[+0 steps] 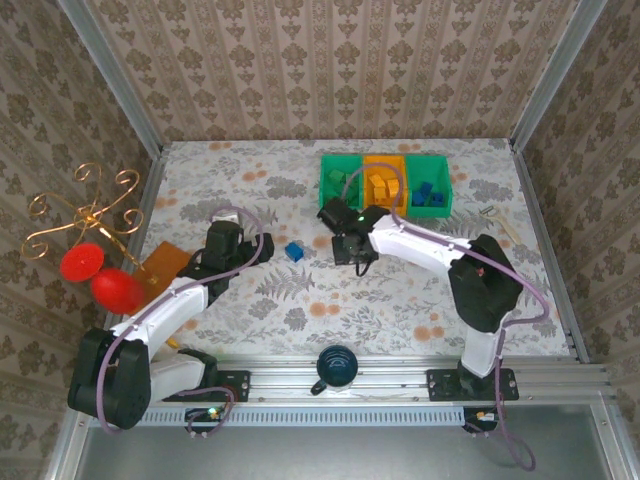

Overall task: Sort the legos into containers by color
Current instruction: Pick up the lego from the bottom-center of the table, then place the lego in the container.

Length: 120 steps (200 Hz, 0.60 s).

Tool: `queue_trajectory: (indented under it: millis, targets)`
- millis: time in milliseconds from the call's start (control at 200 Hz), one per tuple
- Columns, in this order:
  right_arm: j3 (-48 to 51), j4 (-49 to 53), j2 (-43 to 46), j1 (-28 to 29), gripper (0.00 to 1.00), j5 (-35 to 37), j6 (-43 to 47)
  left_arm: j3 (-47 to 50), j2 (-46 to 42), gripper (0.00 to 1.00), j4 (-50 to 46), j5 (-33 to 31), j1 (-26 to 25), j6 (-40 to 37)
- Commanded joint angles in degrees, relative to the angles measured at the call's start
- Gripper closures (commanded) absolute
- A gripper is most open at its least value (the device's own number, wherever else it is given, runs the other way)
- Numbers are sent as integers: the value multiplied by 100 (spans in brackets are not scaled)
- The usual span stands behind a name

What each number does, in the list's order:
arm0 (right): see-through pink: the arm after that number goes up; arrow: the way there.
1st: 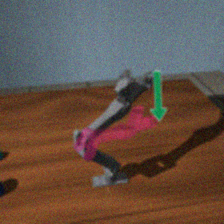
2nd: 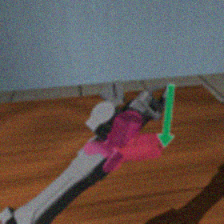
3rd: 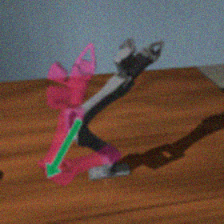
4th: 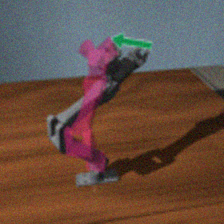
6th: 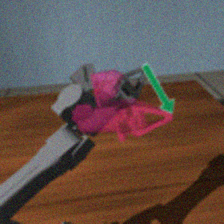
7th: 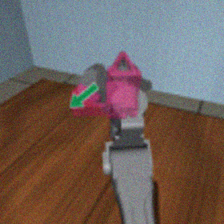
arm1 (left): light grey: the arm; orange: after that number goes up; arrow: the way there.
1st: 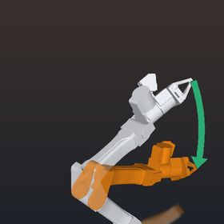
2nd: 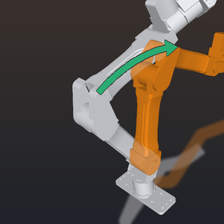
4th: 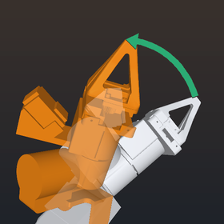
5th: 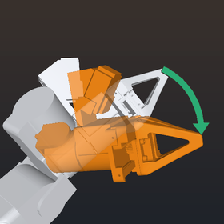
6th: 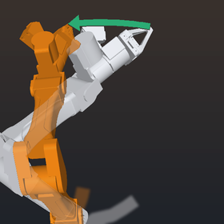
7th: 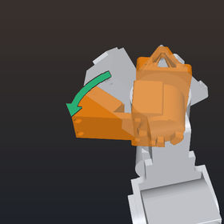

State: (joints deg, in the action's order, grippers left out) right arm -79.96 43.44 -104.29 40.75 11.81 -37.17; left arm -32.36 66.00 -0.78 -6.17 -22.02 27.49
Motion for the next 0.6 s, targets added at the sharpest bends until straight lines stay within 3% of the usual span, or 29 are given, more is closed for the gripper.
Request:
queue_trajectory:
  millis: [0, 300, 595]
  targets:
    - [-57, -95, 331, -396, 69, 293, 357, 28, 1, 0, 25, 62, 40, 92]
    - [-623, -487, 233, -1332, 70, 335, 783, 19, 2, 0, 39, 165, 40, 34]
    - [-1651, -606, -695, -1788, 70, 618, 1120, 22, -16, 0, 68, 264, 45, -32]
